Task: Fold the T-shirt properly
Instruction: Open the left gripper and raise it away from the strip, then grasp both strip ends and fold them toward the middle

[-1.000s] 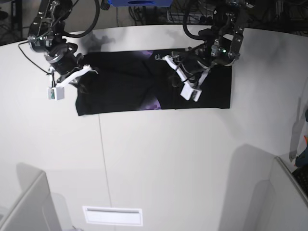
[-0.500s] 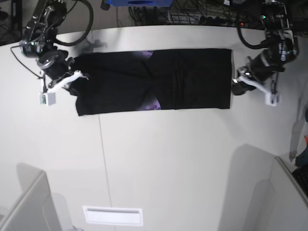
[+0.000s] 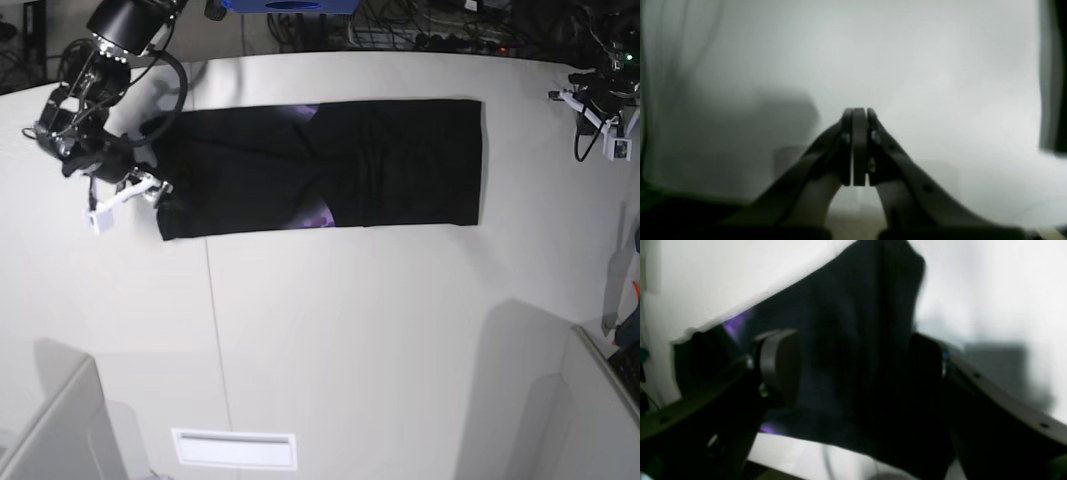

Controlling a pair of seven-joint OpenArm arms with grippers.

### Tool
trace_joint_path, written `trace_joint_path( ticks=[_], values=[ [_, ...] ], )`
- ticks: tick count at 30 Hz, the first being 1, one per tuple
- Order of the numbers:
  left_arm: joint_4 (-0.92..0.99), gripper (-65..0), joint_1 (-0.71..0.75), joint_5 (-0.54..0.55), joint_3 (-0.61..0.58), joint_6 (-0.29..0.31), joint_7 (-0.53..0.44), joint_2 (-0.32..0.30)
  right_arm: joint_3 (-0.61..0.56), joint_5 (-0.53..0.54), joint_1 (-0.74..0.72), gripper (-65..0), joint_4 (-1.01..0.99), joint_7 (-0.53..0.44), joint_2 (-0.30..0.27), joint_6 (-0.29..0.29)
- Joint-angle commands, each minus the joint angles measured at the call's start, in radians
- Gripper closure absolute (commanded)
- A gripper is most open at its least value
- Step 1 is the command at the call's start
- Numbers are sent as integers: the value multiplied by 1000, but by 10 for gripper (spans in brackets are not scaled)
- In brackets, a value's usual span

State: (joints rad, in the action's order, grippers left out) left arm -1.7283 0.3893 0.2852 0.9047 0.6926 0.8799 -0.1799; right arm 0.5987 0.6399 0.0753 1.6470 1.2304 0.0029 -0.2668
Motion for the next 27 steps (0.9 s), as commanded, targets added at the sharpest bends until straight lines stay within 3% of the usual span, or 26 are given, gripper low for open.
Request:
trace_joint_path(
  ticks=[1, 4, 10, 16, 23, 25, 27],
  values=[
    [0, 0, 10, -22, 8, 6, -49, 3, 0, 21, -10, -453, 6, -21, -10, -2],
    [44, 0, 6, -67, 8, 6, -149, 36, -3, 19, -7, -453, -29, -30, -11, -2],
    [87, 0, 4, -74, -75, 6, -155, 38, -7, 18, -2, -453, -86, -24, -11, -4],
    [90, 0, -25, -65, -152, 6, -150, 53, -108, 19, 45, -453, -90, -31, -10, -4],
    [96, 0, -54, -67, -241, 6, -150, 79, -112, 19, 50, -447, -92, -33, -7, -4],
    [106, 0, -59, -68, -269, 6, -150, 90, -113, 19, 50, -389, -92, -33, -10, -4],
    [123, 0, -63, -71, -282, 6, -150, 101, -113, 19, 48, -261, -92, -33, -10, -4]
  ],
)
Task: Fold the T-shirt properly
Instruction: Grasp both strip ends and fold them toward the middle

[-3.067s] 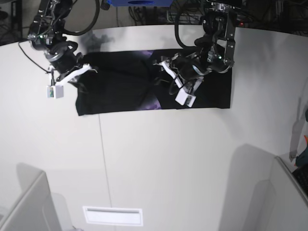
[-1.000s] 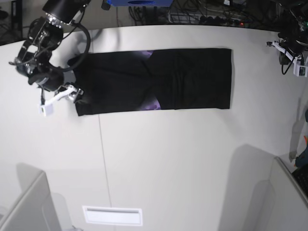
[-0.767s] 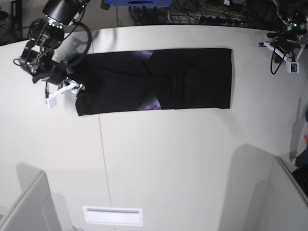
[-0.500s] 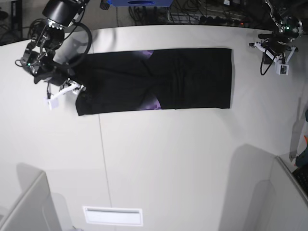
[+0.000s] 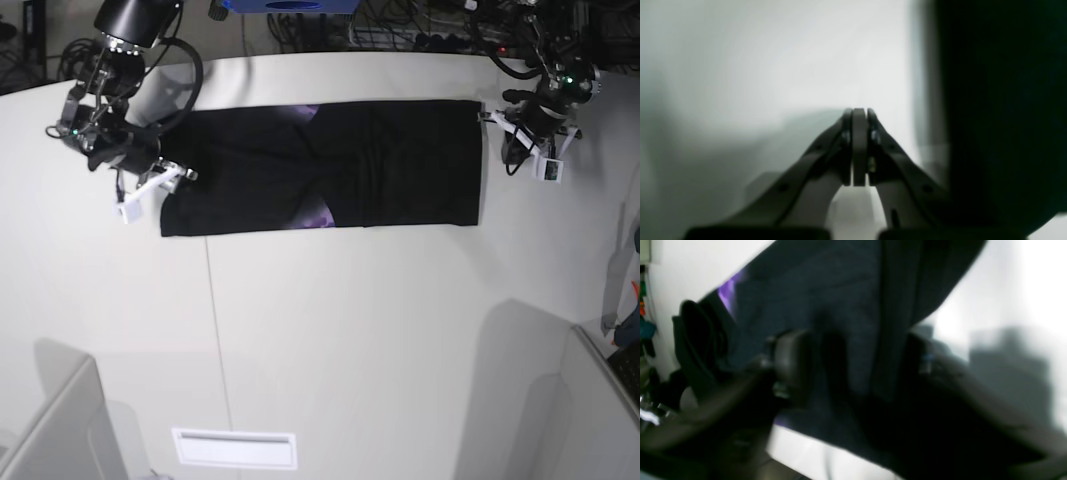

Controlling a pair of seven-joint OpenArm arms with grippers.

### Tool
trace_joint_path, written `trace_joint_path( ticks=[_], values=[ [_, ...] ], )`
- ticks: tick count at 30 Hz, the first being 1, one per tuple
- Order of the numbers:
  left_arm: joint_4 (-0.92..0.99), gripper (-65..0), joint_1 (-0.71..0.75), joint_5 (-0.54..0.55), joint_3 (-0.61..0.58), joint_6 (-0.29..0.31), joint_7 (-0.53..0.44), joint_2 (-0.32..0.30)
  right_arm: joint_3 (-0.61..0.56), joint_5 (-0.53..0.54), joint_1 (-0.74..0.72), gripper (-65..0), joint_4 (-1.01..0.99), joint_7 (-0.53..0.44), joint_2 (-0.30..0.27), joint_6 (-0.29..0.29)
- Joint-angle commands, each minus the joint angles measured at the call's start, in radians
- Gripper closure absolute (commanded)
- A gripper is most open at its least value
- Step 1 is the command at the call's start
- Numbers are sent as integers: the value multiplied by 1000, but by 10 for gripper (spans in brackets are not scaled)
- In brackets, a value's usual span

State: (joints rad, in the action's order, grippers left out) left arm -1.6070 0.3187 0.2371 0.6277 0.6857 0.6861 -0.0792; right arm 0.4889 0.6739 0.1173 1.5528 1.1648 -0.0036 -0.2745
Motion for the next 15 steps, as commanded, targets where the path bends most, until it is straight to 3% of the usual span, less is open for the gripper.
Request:
trace_joint_path(
  ticks=[1, 4, 6, 11, 15],
  values=[
    [7, 0, -3, -18, -9, 12, 44, 0, -3, -15, 3, -197, 2, 24, -3, 4],
    [43, 0, -23, -26, -68, 12, 44, 6, -6, -15, 2, 0, 2, -30, -5, 4],
    [52, 0, -36, -26, -125, 4, 44, 8, -6, -19, 0, 0, 11, -53, -6, 8],
    [44, 0, -72, -18, -245, -97, 44, 12, -8, -19, -5, 0, 74, -49, -20, 8],
    [52, 0, -105, -17, -309, -129, 45, 14, -8, -19, -5, 0, 182, 1, -20, 8]
  ],
)
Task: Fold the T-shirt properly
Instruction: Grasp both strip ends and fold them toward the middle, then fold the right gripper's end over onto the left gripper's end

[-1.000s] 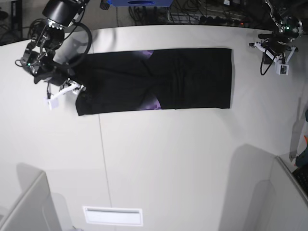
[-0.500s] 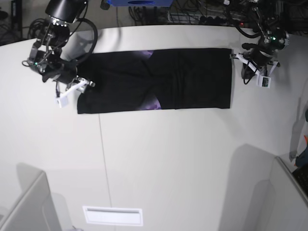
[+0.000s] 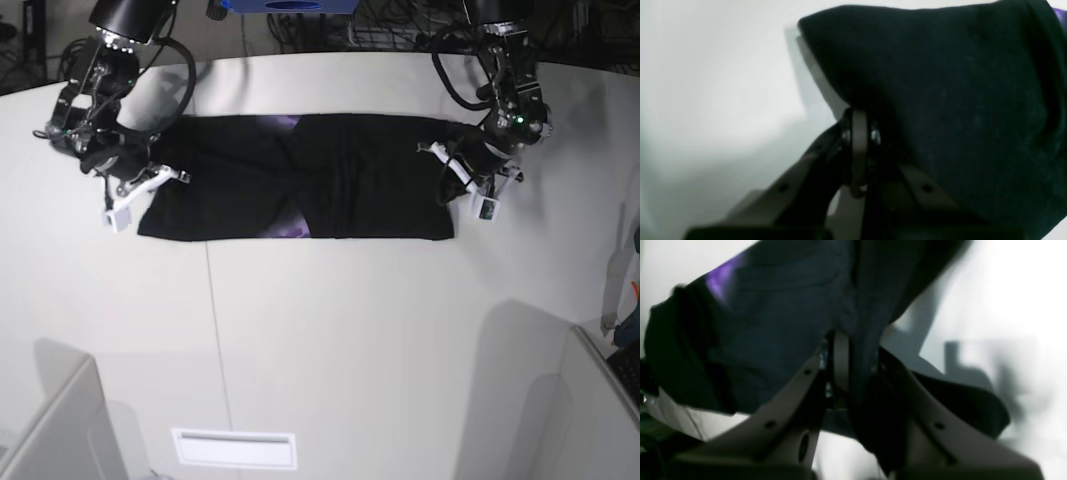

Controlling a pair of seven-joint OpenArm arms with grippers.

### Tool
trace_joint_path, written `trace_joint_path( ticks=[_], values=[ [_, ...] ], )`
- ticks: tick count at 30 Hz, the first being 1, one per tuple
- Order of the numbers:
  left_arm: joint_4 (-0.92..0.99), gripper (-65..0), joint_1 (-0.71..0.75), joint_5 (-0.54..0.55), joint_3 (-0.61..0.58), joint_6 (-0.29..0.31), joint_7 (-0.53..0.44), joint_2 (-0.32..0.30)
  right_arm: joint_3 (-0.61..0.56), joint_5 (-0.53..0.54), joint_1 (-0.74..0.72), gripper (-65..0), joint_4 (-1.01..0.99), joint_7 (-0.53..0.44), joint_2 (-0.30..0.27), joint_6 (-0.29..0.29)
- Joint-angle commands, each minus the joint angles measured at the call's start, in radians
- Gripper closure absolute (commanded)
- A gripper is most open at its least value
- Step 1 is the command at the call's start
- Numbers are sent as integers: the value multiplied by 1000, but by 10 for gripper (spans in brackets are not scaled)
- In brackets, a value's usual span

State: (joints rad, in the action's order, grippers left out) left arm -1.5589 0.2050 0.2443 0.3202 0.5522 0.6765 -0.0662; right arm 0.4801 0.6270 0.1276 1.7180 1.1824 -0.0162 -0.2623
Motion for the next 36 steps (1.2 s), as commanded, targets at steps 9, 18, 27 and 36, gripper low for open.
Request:
trace_joint_path(
  ticks=[9, 18, 27, 36],
  values=[
    [-7, 0, -19, -24, -59, -50, 55, 32, -128, 32, -3, 0, 247, 78, 26, -1],
    [-25, 0, -31, -24, -59, -54, 125, 35, -309, 32, 19, 0, 270, 80, 127, 50],
    [-79, 0, 11, -24, -59, -51, 134, 35, -496, 32, 14, 0, 247, -57, 129, 209],
    [-93, 0, 30, -24, -59, -51, 133, 35, -582, 32, 19, 0, 231, -89, 140, 240]
  ],
)
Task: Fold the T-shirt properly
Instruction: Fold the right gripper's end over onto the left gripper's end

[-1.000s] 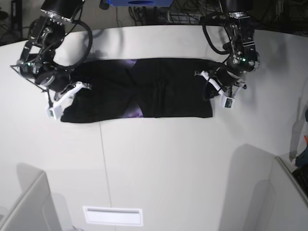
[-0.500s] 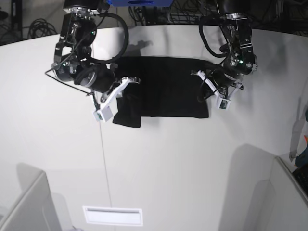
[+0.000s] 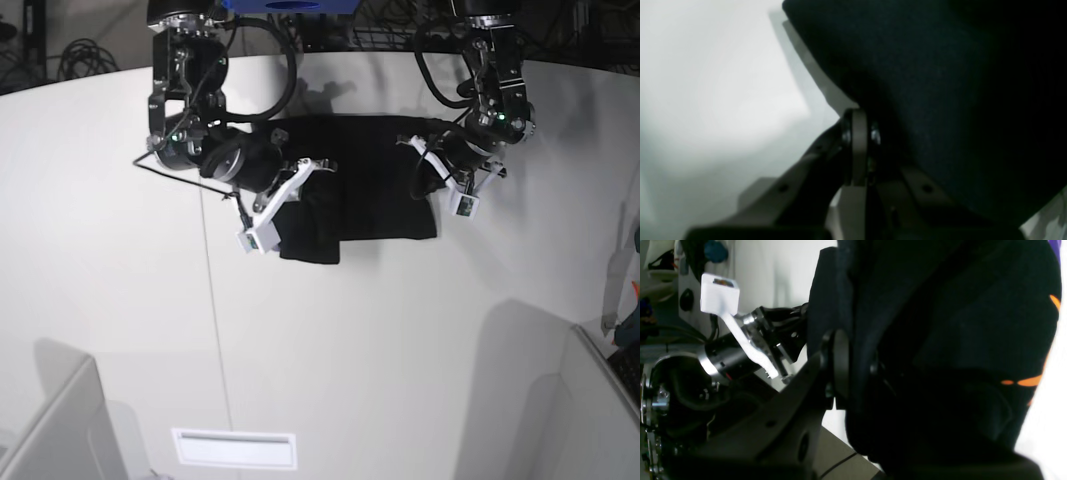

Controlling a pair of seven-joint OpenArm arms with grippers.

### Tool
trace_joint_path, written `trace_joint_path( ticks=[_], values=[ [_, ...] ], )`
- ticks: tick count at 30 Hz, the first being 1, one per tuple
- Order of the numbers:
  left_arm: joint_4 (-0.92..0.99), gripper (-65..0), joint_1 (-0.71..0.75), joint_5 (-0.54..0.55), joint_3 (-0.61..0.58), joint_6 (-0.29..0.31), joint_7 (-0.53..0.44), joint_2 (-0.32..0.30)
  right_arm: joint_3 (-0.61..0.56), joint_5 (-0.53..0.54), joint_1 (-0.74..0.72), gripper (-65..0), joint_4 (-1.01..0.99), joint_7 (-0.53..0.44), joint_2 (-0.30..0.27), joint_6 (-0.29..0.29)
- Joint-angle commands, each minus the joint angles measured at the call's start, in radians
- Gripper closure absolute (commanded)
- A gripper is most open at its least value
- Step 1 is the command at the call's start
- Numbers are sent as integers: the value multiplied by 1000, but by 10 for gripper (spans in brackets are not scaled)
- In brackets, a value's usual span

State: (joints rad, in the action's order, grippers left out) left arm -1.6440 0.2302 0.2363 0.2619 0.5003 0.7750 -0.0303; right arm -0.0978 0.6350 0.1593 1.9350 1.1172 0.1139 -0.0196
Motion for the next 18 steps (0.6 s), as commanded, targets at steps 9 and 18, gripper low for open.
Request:
trace_joint_path(
  ticks=[9, 18],
  values=[
    [-57, 0, 38, -16, 6, 2, 34, -3, -64, 24, -16, 0, -32, -91, 11, 19],
    [-72, 0, 44, -16, 7, 2, 34, -4, -104, 24, -16, 0, -33, -108, 13, 14]
  ],
)
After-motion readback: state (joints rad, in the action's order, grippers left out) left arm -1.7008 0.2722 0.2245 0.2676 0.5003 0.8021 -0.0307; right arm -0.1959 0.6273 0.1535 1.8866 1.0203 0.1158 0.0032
